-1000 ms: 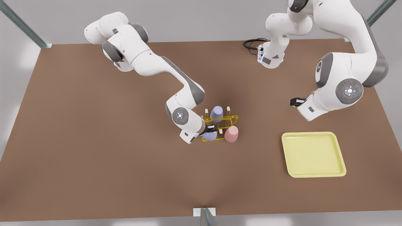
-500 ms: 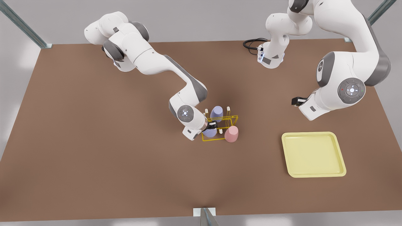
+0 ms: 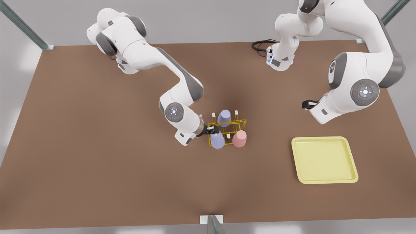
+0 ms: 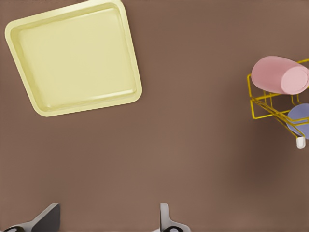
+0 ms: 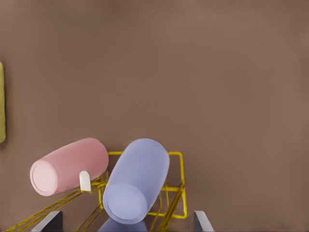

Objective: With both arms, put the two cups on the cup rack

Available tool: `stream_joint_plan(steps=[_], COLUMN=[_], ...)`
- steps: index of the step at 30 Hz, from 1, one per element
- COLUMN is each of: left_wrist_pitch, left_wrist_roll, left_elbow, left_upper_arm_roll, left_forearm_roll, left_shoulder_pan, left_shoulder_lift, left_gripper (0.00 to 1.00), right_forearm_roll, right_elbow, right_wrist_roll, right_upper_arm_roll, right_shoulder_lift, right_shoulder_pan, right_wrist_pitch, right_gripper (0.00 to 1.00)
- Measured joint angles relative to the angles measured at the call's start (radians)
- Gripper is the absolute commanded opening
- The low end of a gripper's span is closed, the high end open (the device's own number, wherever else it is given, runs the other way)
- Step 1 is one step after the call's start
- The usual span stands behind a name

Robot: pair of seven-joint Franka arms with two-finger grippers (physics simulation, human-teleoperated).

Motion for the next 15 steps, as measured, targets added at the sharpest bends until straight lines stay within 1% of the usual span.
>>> stream_joint_plan(steps=[2,4,6,8,11,15], left_wrist_pitch=[-0.002,-0.006,-0.01,-0.014,-0.023,-0.04], left_wrist_roll=[0.0,0.0,0.0,0.001,0.001,0.001], left_elbow=[0.006,0.019,0.024,0.025,0.025,0.025], left_upper_arm_roll=[0.002,0.004,0.003,0.003,0.003,0.003], left_forearm_roll=[-0.003,-0.005,-0.007,-0.015,-0.021,-0.023], left_shoulder_pan=[0.004,0.007,0.007,0.007,0.008,0.008], left_shoulder_lift=[0.0,0.001,0.001,0.002,0.001,0.002], left_gripper=[1.0,1.0,1.0,1.0,1.0,1.0], right_forearm_roll=[-0.099,-0.164,-0.199,-0.225,-0.245,-0.255], right_elbow=[-0.001,0.004,0.011,-0.017,-0.154,-0.235], right_wrist_roll=[-0.003,-0.02,-0.049,-0.085,-0.132,-0.185], right_upper_arm_roll=[-0.099,-0.139,-0.148,-0.148,-0.146,-0.126], right_shoulder_lift=[-0.033,-0.046,-0.132,-0.269,-0.457,-0.543], right_shoulder_pan=[-0.065,-0.231,-0.333,-0.399,-0.423,-0.455], right_wrist_pitch=[-0.083,-0.167,-0.275,-0.382,-0.492,-0.573], right_gripper=[1.0,1.0,1.0,1.0,1.0,1.0])
